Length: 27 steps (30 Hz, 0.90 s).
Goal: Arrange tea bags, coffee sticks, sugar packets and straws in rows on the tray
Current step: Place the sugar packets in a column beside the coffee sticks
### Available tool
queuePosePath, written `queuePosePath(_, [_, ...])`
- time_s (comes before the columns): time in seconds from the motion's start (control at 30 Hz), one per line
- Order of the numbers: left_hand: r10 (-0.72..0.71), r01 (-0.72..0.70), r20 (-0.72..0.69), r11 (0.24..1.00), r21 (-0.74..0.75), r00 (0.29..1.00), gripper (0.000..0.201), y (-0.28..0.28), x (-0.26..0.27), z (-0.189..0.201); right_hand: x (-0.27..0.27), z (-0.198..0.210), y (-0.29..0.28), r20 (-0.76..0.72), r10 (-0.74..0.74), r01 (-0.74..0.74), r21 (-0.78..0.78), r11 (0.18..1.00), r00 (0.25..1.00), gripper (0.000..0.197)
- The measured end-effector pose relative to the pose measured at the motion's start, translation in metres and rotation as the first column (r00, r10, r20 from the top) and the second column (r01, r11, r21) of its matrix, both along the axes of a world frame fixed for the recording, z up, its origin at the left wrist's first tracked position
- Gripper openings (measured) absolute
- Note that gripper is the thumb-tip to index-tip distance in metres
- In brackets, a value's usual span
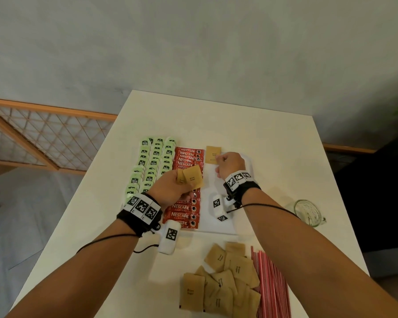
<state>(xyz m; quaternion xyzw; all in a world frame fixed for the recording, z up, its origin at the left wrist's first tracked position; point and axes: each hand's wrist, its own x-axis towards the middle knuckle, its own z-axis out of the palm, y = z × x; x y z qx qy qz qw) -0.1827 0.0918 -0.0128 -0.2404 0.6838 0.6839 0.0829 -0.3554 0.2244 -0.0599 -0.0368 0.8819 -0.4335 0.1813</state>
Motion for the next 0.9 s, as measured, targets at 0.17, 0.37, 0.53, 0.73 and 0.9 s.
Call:
queuePosePath(0.17, [-0.015,0.015,0.003,1.0,0.002,1.0,0.016,-0.003,-0.002,-0.004,0.0,0.0,-0.001,-0.009,-0.009,0.008,-0.014,1.0,1.0,0.021])
queuePosePath(0.37, [0.055,-0.055,0.004,0.998,-0.013,0.998,0.014,-0.004,-0.006,-0.009,-0.001,-0.003,-0.003,-0.017,-0.006,0.006,-0.003,1.0,1.0,0.021])
queuePosePath(0.53, [0.136,-0.137,0.013,0.99,0.043,0.991,0.015,-0.001,-0.008,-0.01,-0.002,-0.004,-0.003,-0.014,-0.009,0.009,-0.005,1.0,1.0,0.021])
queuePosePath(0.73, [0.199,-0.2,0.022,0.975,0.1,0.98,0.017,0.0,-0.009,-0.013,-0.005,-0.002,-0.002,0.071,-0.062,0.066,-0.047,0.997,0.996,0.022])
queuePosePath(0.9, [0.217,-0.218,0.023,0.969,0.112,0.976,0.016,-0.001,-0.009,-0.014,0.011,0.006,0.006,0.034,0.004,-0.001,-0.106,0.994,0.999,0.025])
